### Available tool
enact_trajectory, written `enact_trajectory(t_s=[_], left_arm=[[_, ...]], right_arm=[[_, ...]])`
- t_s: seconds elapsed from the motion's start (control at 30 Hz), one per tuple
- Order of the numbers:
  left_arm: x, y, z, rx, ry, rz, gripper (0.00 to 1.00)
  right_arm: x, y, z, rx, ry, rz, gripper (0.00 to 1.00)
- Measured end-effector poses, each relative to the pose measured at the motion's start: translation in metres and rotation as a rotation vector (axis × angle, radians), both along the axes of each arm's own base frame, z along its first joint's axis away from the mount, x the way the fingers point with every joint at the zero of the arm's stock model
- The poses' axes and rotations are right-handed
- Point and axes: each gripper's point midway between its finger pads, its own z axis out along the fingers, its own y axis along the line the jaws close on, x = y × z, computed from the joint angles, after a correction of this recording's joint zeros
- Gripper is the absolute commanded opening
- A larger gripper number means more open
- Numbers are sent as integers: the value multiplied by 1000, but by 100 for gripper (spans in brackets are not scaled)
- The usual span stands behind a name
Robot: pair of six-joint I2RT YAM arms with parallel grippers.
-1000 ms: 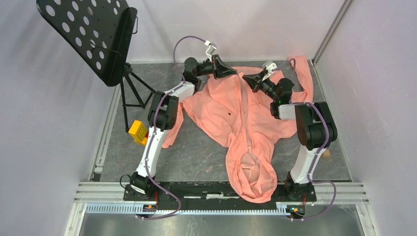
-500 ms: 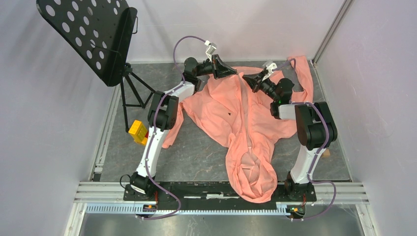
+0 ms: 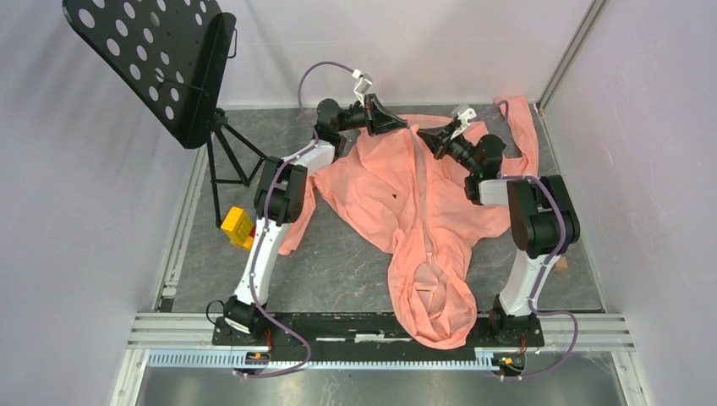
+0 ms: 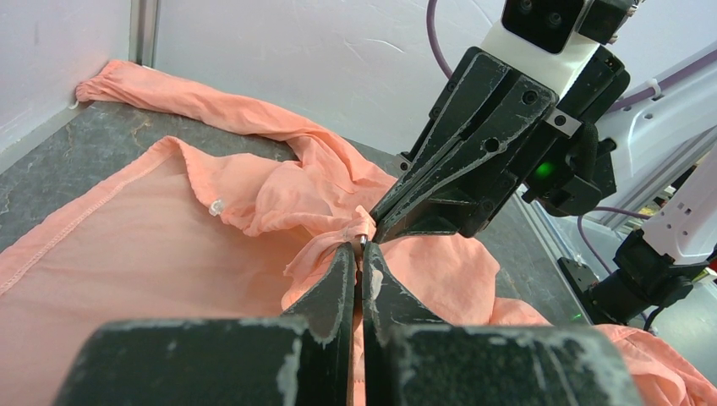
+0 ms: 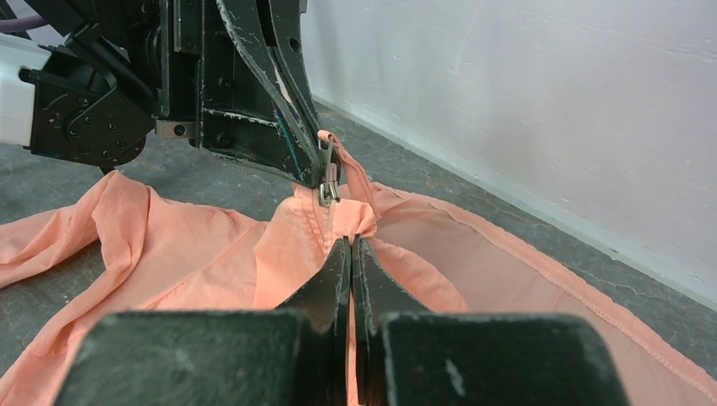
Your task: Zip up the jacket
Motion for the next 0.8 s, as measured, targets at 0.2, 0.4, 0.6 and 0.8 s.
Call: enact_trajectory(t_s=[0.2,0.4,0.6,0.8], left_arm=[[-1,0,2,-7,-7,-3,2],[-2,0,3,-9,3,-6,2],[-4,-5,2,-10,-1,-17,2],[-7,-10,3,-4,9,-27,2]], right_arm=[[0,0,0,0,0,0,0],[0,0,0,0,1,0,0],[0,0,0,0,0,0,0],[0,0,0,0,0,-1,0]])
